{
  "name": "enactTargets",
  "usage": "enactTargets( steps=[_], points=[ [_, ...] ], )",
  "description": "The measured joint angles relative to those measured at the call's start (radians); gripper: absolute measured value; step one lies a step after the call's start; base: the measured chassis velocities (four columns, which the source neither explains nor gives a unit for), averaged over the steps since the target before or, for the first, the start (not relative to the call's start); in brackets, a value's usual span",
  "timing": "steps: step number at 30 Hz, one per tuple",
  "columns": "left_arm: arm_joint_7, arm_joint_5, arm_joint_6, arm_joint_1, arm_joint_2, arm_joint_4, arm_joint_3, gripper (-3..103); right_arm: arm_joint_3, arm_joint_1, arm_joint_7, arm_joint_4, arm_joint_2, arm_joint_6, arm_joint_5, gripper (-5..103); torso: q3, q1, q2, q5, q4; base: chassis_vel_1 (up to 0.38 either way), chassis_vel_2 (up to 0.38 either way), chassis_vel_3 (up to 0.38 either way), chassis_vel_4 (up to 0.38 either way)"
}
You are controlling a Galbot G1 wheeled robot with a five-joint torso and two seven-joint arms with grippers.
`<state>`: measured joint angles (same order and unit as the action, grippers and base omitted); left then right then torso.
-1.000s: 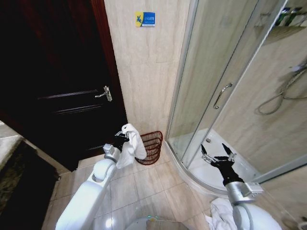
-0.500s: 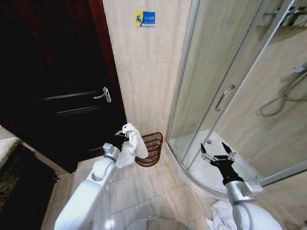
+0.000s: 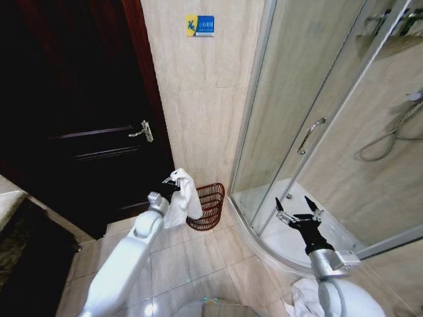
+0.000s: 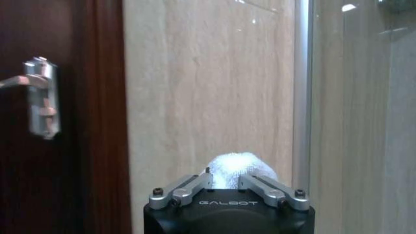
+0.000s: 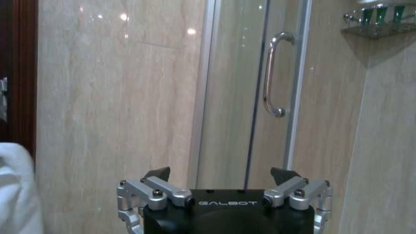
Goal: Discard the used towel into the hamper.
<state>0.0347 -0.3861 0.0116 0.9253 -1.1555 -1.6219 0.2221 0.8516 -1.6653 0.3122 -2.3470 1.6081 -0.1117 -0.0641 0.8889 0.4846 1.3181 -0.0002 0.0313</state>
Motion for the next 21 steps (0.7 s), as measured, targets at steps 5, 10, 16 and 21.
enactTargets(
  steps=[5, 10, 16, 21],
  points=[
    [-0.001, -0.002, 0.010, -0.127, -0.018, 0.098, -0.091, 3, 0.003, 0.003, -0.003, 0.014, 0.000, 0.008, 0.012, 100, 0.000, 0.000, 0.000, 0.0002, 0.0000, 0.000, 0.000, 0.000, 0.000],
    [-0.001, 0.002, 0.031, -0.220, -0.044, 0.191, -0.161, 3, 0.002, 0.007, -0.003, 0.023, 0.000, 0.015, 0.019, 100, 0.000, 0.000, 0.000, 0.0001, 0.0000, 0.000, 0.000, 0.000, 0.000],
    [-0.004, 0.028, 0.059, -0.296, -0.083, 0.308, -0.201, 3, 0.008, -0.002, -0.007, 0.018, 0.000, 0.018, 0.019, 100, 0.000, 0.000, 0.000, 0.0002, 0.0001, 0.000, 0.000, 0.000, 0.000],
    [-0.006, 0.079, 0.098, -0.351, -0.115, 0.424, -0.216, 3, 0.012, -0.007, -0.015, 0.002, -0.009, 0.015, 0.016, 100, 0.000, 0.000, 0.000, 0.0002, 0.0001, 0.000, 0.000, 0.000, 0.000]
  ],
)
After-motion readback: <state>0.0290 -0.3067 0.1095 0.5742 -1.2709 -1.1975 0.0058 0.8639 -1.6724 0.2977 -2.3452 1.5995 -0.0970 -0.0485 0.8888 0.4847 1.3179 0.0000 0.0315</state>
